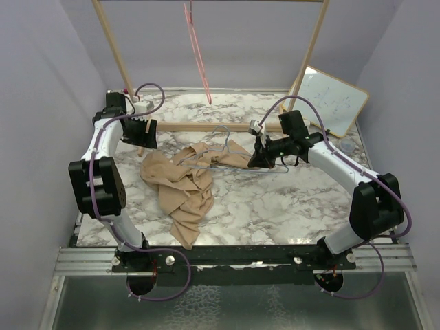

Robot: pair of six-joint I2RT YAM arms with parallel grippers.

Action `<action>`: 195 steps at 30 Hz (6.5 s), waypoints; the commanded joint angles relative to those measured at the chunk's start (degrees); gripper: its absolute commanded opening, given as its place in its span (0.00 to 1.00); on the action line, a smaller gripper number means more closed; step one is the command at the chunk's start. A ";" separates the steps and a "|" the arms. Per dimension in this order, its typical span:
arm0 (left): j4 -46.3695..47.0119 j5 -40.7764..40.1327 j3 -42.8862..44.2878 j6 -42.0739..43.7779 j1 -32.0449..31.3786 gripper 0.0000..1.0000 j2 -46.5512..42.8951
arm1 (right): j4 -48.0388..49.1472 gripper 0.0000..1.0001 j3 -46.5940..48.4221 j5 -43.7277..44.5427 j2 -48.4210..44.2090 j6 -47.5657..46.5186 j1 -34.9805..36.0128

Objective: Place the t-shirt on the hanger
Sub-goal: Pick up the T-shirt from the center of the board, then place the hanger at the clothesline.

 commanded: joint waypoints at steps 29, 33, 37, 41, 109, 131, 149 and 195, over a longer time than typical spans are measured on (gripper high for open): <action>-32.75 30.13 18.03 30.26 0.53 0.00 -6.03 | -3.66 0.01 5.77 -2.37 -0.17 -1.76 -0.27; -35.96 30.66 16.10 38.27 -1.03 0.00 -10.07 | -4.46 0.01 6.70 -4.44 0.13 -2.47 -0.19; -34.67 29.30 13.76 40.18 -3.64 0.00 -14.15 | -3.93 0.01 6.96 -5.29 -0.46 -2.50 -0.24; -33.54 28.27 13.10 39.51 -5.01 0.00 -15.26 | -1.96 0.01 7.16 -6.82 -1.95 -1.95 -0.25; -15.41 25.04 3.16 32.99 -22.88 0.00 -25.79 | -23.36 0.01 27.48 3.51 13.92 -10.79 1.15; 10.69 20.28 -12.73 11.60 -20.12 0.00 -28.62 | -17.04 0.01 29.46 21.79 0.09 12.42 1.07; 17.33 22.44 -12.27 6.59 -19.54 0.00 -25.71 | 2.39 0.01 38.25 44.50 -5.78 21.66 1.07; 23.32 25.95 -16.28 1.98 -19.56 0.00 -25.72 | 28.17 0.01 38.88 53.23 9.91 26.60 0.63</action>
